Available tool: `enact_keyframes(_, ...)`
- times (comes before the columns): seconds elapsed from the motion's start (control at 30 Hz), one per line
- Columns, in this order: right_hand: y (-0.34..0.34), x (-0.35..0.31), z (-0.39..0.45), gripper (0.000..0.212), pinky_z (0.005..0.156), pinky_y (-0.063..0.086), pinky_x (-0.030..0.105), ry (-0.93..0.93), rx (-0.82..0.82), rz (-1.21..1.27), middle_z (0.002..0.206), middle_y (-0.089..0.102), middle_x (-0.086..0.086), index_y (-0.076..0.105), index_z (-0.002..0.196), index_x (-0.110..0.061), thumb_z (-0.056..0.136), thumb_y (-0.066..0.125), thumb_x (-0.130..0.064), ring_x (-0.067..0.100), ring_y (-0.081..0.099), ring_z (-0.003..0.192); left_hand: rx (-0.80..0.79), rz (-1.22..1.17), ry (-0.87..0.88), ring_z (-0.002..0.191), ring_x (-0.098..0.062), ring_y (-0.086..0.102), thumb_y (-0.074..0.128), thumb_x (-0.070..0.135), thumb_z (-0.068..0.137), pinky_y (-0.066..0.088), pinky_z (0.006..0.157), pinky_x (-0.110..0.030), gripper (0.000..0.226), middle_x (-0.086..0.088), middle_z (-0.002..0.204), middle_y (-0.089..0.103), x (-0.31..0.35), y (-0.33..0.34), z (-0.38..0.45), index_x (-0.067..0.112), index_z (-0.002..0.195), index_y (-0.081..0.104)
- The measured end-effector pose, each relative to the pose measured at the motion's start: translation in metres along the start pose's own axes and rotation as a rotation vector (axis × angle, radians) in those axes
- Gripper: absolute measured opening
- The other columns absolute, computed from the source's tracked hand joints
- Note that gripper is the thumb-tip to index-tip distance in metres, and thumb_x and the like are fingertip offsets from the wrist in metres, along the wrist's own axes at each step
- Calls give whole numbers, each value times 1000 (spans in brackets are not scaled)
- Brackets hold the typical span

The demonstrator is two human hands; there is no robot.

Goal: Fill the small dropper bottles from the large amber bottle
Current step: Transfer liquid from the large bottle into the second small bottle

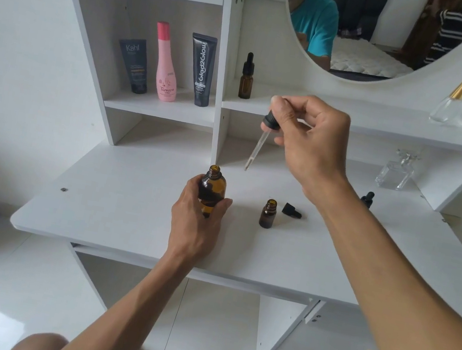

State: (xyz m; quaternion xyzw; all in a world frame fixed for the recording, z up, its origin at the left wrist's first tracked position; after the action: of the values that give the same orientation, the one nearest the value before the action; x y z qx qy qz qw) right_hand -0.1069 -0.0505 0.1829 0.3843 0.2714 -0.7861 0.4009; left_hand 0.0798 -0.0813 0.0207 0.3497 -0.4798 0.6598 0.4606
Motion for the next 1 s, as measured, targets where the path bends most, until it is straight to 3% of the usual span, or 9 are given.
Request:
enact_keyframes(0.13, -16, 16, -5, 9, 66, 57, 26, 36, 17, -20, 83, 76, 1, 73, 87, -21, 92, 72, -29, 16, 76, 79, 6, 13, -3, 90, 6, 58, 74, 28, 86, 46, 80, -21, 47, 24, 95, 59, 0, 0, 0, 26, 127, 51)
enact_keyframes(0.33, -33, 32, -13, 10, 63, 54, 19, 56, 27, -47, 80, 74, 1, 73, 86, -18, 92, 72, -26, 16, 76, 78, 7, 10, 9, 95, -11, 61, 73, 29, 87, 49, 84, -27, 46, 12, 103, 62, 0, 0, 0, 25, 127, 50)
enact_keyframes(0.53, -42, 44, -17, 11, 79, 61, 44, 72, 25, -110, 76, 75, -6, 72, 80, -28, 90, 72, -33, 14, 76, 81, 6, 16, 8, 93, -7, 60, 73, 29, 87, 48, 82, -25, 46, 20, 98, 60, -1, 0, 0, 25, 127, 51)
enact_keyframes(0.67, -41, 46, -20, 10, 80, 61, 45, 81, 17, -115, 76, 75, -7, 74, 83, -25, 90, 73, -32, 13, 75, 81, 7, 25, 9, 90, 3, 58, 73, 28, 87, 43, 77, -17, 46, 23, 96, 59, -1, 0, 0, 25, 126, 51)
enact_keyframes(0.8, -39, 51, -21, 10, 80, 61, 46, 97, 12, -123, 78, 76, -7, 74, 84, -26, 90, 73, -34, 14, 75, 84, 7, 32, 18, 91, 3, 58, 73, 27, 87, 44, 78, -17, 46, 19, 98, 61, -1, 0, 0, 23, 127, 51)
enact_keyframes(1.0, -36, 52, -22, 10, 78, 61, 44, 101, 8, -132, 76, 75, -7, 75, 84, -22, 90, 73, -30, 11, 74, 78, 2, 39, 12, 89, 16, 55, 73, 26, 87, 39, 70, -2, 44, 19, 97, 60, -1, 1, 0, 24, 126, 51)
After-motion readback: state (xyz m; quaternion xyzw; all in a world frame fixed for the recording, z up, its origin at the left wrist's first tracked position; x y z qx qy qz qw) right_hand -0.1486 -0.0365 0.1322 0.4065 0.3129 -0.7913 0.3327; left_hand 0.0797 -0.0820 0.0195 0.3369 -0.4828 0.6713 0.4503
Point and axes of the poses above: each hand's wrist, its own z-axis towards the middle knuckle, its own y-axis out of the palm, x = y × z, the point moved 8 cm from there along z, towards the middle knuckle
